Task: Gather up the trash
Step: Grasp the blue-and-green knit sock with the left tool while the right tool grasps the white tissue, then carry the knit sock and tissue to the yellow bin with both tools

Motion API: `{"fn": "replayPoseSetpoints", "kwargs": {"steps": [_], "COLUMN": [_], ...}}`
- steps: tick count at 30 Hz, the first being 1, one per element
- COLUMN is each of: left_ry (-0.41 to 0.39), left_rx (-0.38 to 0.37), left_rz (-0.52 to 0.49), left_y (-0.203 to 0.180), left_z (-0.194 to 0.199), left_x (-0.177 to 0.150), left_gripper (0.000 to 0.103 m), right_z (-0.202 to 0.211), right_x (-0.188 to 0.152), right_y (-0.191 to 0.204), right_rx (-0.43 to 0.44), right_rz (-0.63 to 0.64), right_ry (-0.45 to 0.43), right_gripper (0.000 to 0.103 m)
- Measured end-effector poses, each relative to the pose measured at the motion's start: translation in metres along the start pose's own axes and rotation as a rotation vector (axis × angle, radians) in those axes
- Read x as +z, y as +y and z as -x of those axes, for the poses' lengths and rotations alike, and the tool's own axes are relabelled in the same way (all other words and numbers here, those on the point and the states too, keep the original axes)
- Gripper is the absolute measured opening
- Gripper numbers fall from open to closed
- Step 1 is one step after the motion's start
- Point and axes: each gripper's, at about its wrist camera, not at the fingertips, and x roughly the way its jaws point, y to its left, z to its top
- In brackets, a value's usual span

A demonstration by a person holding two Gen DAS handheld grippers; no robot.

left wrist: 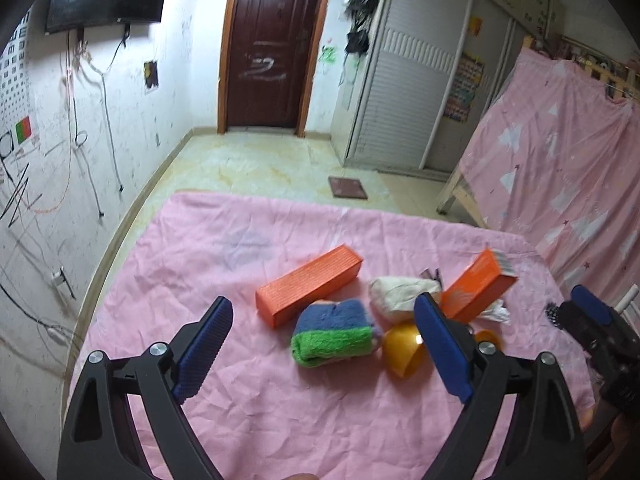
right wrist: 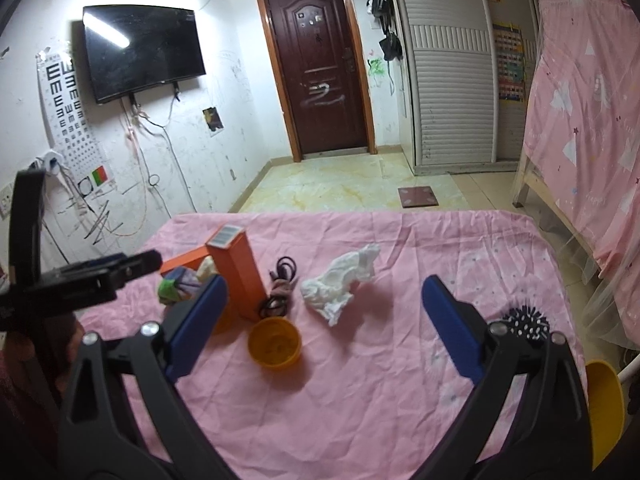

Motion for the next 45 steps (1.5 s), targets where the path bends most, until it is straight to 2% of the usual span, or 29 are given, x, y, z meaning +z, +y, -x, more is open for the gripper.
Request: {"fn": "replayPoseSetpoints", "kwargs": {"steps": [8, 10, 12, 15, 17, 18, 21, 27, 28, 30, 34, 36, 40, 42, 45], "left_ry": [0.102, 0.131, 0.152, 0.178, 0.161, 0.158, 0.148, 0.113, 0.103, 0.093, 0.088, 0.074, 0.043, 0.035, 0.031], "left_rx": [-0.035, -0.051, -0.049, -0.063, -0.034, -0.033, -0.030, -0.039, -0.037, -0.040, -0.058, -0.061, -0.054, -0.046, -0.034], "left_rz": [0.055, 0.068, 0.070, 0.062, 0.038, 0.031, 0.035, 0.090, 0.090, 0.090, 0.101, 0.108, 0.105, 0.106, 0.109], "left_y": [0.006, 0.005, 0.004, 0.001, -0.003, -0.004, -0.005, 0.009, 0.009, 0.008, 0.011, 0.017, 0.017, 0.018, 0.018], "left_z": [-0.027, -0.034, -0.041, -0.051, -0.050, -0.050, -0.048, -0.038, -0.036, -0.034, -0.031, -0.028, -0.022, -0.020, -0.017], "left_x": [-0.005, -0.007, -0.010, -0.013, -0.015, -0.016, -0.016, -0.017, -0.017, -0.017, -0.018, -0.017, -0.017, -0.018, -0.019], "left_gripper": [0.079, 0.070, 0.054, 0.037, 0.025, 0.022, 0.018, 0.017, 0.017, 0.017, 0.017, 0.017, 0.017, 0.018, 0.018], "right_z": [-0.021, -0.026, -0.033, -0.041, -0.050, -0.054, -0.064, -0.083, -0.086, -0.093, -0.105, -0.105, -0.108, -0.106, -0.100], "right_x": [0.007, 0.008, 0.010, 0.011, 0.011, 0.011, 0.011, 0.011, 0.011, 0.011, 0.008, 0.007, 0.005, 0.005, 0.005], "right_y": [-0.010, -0.014, -0.016, -0.016, -0.016, -0.015, -0.013, -0.008, -0.006, -0.004, -0.005, -0.006, -0.002, 0.001, 0.007], "right_rx": [-0.026, -0.032, -0.041, -0.042, -0.043, -0.048, -0.052, -0.072, -0.077, -0.091, -0.074, -0.065, -0.044, -0.068, -0.119], "right_rz": [0.000, 0.002, 0.005, 0.018, 0.035, 0.046, 0.062, 0.102, 0.111, 0.127, 0.125, 0.122, 0.141, 0.157, 0.189], "right_ry": [0.032, 0.046, 0.060, 0.084, 0.114, 0.124, 0.147, 0.198, 0.208, 0.228, 0.262, 0.264, 0.284, 0.272, 0.240], "right_gripper": [0.094, 0.095, 0.097, 0.097, 0.097, 0.097, 0.097, 0.096, 0.093, 0.073, 0.056, 0.037, 0.022, 0.015, 0.014]}}
